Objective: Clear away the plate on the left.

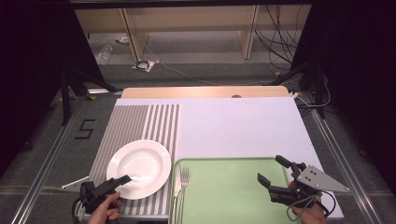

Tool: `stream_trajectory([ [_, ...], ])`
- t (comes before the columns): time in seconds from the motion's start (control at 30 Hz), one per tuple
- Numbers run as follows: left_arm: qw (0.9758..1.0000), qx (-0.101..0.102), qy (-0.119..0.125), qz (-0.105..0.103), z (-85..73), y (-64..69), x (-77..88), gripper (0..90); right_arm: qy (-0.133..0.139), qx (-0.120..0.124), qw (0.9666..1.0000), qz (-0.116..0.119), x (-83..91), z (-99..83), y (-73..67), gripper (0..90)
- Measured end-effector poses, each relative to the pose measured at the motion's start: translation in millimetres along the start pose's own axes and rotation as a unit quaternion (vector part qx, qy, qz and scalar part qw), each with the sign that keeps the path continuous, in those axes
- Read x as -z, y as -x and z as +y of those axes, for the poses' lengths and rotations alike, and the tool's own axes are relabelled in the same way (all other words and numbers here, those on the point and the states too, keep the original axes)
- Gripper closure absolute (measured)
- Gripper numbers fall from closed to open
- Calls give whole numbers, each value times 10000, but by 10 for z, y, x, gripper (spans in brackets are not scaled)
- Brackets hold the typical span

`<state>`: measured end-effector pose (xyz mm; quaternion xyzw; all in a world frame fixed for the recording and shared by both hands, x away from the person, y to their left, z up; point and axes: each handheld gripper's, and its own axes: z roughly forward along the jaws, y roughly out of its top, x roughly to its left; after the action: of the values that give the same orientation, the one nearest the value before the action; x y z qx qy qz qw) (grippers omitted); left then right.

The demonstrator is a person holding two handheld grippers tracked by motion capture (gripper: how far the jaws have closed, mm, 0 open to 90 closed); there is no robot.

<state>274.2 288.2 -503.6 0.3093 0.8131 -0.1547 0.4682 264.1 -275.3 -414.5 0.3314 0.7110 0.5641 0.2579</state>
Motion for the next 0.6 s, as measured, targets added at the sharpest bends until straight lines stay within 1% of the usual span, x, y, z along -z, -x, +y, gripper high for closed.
stream_trajectory([
  [0.37, 9998, 153, 69, -75, -27, -37, -35, 517, -10, -8, 10000, -4, -1, -1, 0, 157],
  [0.47, 9996, 237, 93, -96, -31, -49, -46, 545, -10, -6, 10000, -4, -1, -1, 1, 158],
  [0.6, 9997, 234, 95, -59, -34, -58, -53, 570, -11, -2, 10000, 0, -2, -1, 1, 157],
])
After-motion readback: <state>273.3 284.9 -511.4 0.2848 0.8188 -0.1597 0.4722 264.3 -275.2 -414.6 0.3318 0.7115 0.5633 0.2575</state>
